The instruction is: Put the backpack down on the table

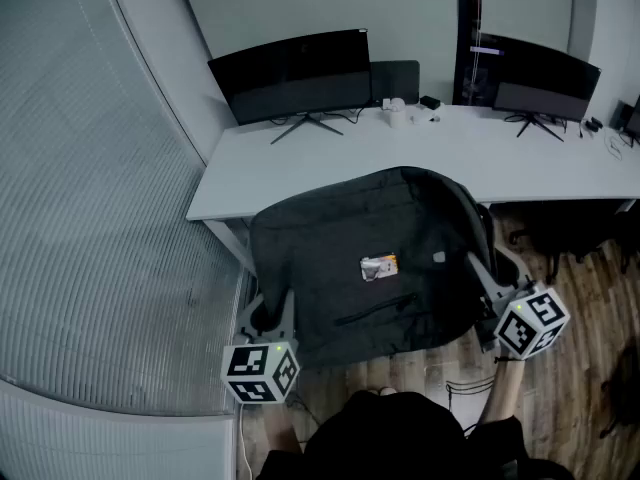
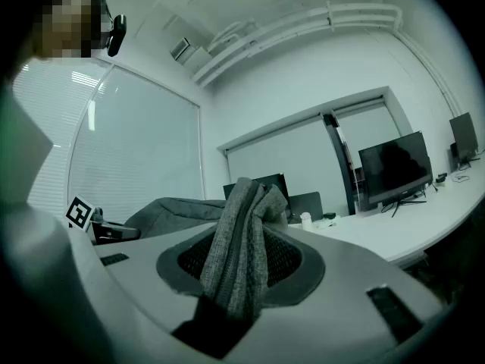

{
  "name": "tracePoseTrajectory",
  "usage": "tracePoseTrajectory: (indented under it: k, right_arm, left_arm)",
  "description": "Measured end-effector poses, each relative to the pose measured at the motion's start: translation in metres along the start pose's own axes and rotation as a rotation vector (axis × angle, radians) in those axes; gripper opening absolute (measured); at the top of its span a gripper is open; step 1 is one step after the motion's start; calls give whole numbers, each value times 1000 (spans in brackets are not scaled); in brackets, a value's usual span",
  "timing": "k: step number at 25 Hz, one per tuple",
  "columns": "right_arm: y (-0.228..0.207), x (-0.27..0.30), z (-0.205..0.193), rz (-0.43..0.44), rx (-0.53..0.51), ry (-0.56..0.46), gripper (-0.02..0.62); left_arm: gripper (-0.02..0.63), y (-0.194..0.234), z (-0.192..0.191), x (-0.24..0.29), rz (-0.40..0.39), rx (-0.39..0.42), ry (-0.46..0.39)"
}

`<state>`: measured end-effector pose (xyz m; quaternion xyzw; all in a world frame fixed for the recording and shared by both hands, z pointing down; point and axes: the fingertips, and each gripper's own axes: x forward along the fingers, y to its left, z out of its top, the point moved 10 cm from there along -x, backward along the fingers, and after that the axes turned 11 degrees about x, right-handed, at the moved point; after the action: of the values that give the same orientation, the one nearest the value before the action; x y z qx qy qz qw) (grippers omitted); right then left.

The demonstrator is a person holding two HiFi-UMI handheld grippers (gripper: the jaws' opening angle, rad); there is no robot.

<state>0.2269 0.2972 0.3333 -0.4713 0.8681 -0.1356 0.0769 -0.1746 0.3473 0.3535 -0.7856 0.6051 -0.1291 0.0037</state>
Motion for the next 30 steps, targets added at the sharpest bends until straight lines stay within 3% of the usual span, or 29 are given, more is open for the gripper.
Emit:
tracePoseTrajectory:
  k: [19, 30]
  right_arm:
    - [-27, 1, -3, -11, 20, 29, 132]
    - [-47, 4, 4, 25, 30, 59, 132]
  left_arm:
    - [71, -23, 3, 11, 17, 7, 45]
    - [71, -45, 5, 8, 70, -21, 76]
